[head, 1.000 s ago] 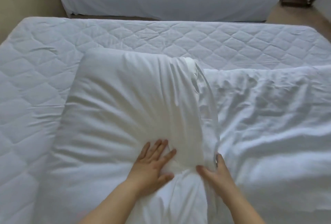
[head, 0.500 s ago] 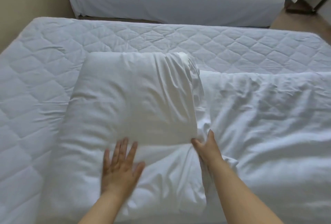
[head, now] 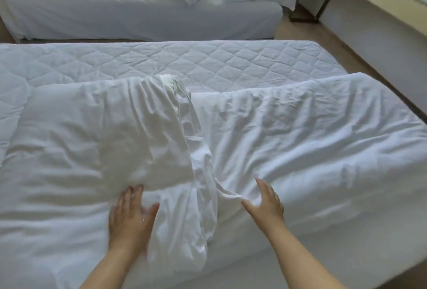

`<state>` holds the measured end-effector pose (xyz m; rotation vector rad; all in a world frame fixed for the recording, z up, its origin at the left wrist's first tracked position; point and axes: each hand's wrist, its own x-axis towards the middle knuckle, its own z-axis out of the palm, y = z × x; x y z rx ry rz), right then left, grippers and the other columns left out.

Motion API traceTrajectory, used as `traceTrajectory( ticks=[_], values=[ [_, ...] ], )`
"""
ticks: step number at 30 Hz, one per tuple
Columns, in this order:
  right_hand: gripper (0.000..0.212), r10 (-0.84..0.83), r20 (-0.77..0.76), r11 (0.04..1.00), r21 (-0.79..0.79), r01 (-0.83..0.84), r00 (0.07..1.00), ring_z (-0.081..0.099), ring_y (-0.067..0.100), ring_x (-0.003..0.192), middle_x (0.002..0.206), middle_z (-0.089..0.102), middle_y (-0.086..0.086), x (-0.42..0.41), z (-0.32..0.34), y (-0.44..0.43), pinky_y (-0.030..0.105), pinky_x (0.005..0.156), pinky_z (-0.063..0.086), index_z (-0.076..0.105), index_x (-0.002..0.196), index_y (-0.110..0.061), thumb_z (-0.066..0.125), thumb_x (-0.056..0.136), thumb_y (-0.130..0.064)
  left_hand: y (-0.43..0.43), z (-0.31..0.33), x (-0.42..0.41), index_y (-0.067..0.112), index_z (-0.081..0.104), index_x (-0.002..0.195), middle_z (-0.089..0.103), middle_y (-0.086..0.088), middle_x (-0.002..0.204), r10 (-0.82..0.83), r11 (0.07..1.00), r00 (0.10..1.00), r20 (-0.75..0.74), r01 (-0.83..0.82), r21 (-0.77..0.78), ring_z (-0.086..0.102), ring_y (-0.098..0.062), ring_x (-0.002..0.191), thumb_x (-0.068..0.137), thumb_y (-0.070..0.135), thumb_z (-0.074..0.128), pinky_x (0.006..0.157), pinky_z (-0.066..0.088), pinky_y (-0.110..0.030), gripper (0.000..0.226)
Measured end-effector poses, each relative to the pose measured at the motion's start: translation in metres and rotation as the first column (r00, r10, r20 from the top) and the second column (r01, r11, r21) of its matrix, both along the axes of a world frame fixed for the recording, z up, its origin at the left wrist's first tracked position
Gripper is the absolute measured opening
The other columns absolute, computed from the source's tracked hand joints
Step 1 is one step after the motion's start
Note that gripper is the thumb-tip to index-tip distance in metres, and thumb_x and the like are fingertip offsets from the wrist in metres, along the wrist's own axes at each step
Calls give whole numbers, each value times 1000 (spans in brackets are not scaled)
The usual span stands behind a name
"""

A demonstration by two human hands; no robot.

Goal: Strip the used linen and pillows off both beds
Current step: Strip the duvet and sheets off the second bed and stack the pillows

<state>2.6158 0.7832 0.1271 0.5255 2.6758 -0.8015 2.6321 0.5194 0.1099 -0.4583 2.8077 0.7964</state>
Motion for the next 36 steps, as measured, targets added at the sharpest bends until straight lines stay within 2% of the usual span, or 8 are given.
traceTrajectory(
  ticks=[12, 16, 20, 22, 24, 27, 29, 36],
  values=[
    [82, 315, 290, 883, 260, -391, 904, -7, 15, 145, 157, -6, -3, -23, -37, 285, 48, 105, -26, 1, 149, -27, 4, 75, -63, 333, -17, -35, 12, 16, 145, 33, 0, 149, -351, 934, 935, 53, 346, 87, 32, -16, 138, 12, 96, -18, 110, 22, -32, 162],
    [65, 362, 333, 846, 274, -457, 871, -9, 16, 145, 157, -9, -2, -45, -36, 390, 51, 110, -17, 2, 149, -24, 30, 95, -46, 493, -11, -58, 31, 6, 146, 13, 10, 155, -571, 817, 817, 77, 557, 153, 14, -6, 143, 27, 89, -1, 113, 11, -23, 132],
    [66, 246, 361, 894, 273, -354, 900, -9, 14, 145, 157, -10, -5, -55, -42, 492, 55, 111, -7, -1, 149, -27, 34, 95, -44, 582, -31, -75, 32, 15, 147, 8, 2, 157, -678, 714, 715, 170, 696, -82, 13, -14, 144, 59, 68, 4, 114, 13, -44, 96],
    [67, 202, 380, 911, 264, -316, 903, -8, 13, 145, 157, -10, -7, -58, -48, 527, 58, 111, -4, -1, 148, -27, 34, 94, -46, 584, -47, -83, 24, 51, 127, 51, -6, 135, -723, 620, 656, 215, 754, -216, 46, -25, 124, 58, 59, 19, 85, 46, -55, 84],
    [68, 185, 388, 918, 260, -300, 903, -7, 13, 145, 157, -10, -7, -63, -47, 553, 58, 111, -2, -1, 148, -27, 34, 94, -47, 577, -63, -80, 27, 51, 108, 73, -4, 99, -738, 602, 652, 173, 753, -266, 47, -19, 104, 62, 56, 28, 59, 55, -45, 59],
    [66, 78, 341, 966, 207, -156, 937, -6, 14, 145, 157, -10, -6, -65, -38, 584, 56, 112, 1, 1, 148, -29, 36, 94, -45, 584, -70, -77, 22, 45, 113, 66, -8, 113, -756, 616, 653, 53, 735, -283, 32, -13, 127, 88, 60, 13, 89, 46, -48, 55],
    [67, -68, 305, 988, 150, 23, 950, -6, 17, 145, 157, -11, -5, -64, -36, 604, 52, 113, 5, 1, 148, -30, 37, 94, -46, 593, -71, -82, 21, 40, 125, 48, -11, 130, -734, 657, 679, 5, 712, -245, 0, -6, 144, 92, 57, -1, 114, 9, -32, 63],
    [73, -547, 146, 825, -71, 560, 824, 7, 28, 143, 157, -1, 4, -82, -52, 729, 46, 115, 14, 3, 149, -24, 45, 93, -44, 685, -68, -113, 31, 1, 147, 63, -12, 120, -745, 665, 666, -15, 742, -85, -10, 2, 141, 92, 60, 6, 112, -5, -16, 62]
  ],
)
